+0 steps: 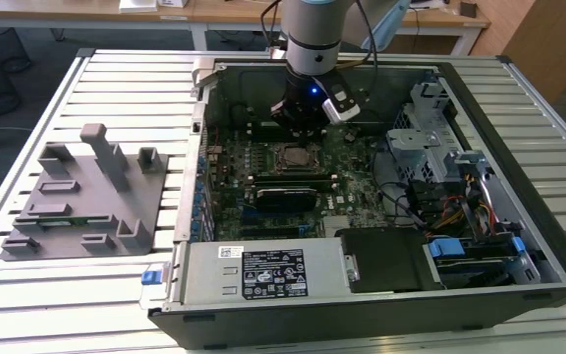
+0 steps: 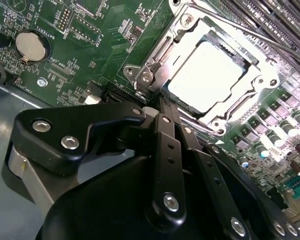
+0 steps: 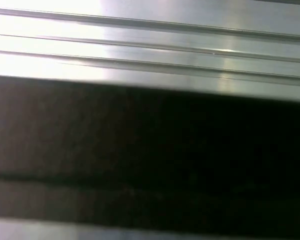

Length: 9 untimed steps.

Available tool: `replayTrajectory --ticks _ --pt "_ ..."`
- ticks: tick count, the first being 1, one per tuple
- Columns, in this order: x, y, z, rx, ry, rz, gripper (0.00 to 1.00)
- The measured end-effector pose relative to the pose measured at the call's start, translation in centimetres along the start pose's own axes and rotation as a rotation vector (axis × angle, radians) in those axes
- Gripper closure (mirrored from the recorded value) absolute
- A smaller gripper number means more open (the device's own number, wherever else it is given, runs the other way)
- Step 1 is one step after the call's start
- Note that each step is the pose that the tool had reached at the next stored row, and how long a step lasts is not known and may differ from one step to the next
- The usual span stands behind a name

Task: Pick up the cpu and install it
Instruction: 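Install the first cpu locking lever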

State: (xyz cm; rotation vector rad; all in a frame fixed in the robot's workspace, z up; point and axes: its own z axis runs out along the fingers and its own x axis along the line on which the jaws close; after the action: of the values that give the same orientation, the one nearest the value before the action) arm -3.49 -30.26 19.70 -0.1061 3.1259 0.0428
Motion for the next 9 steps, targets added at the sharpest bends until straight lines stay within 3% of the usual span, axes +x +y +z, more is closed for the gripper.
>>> replayTrajectory --ticks 9 --pt "-0.09 0.16 0.10 0.0026 0.0031 0.000 0.89"
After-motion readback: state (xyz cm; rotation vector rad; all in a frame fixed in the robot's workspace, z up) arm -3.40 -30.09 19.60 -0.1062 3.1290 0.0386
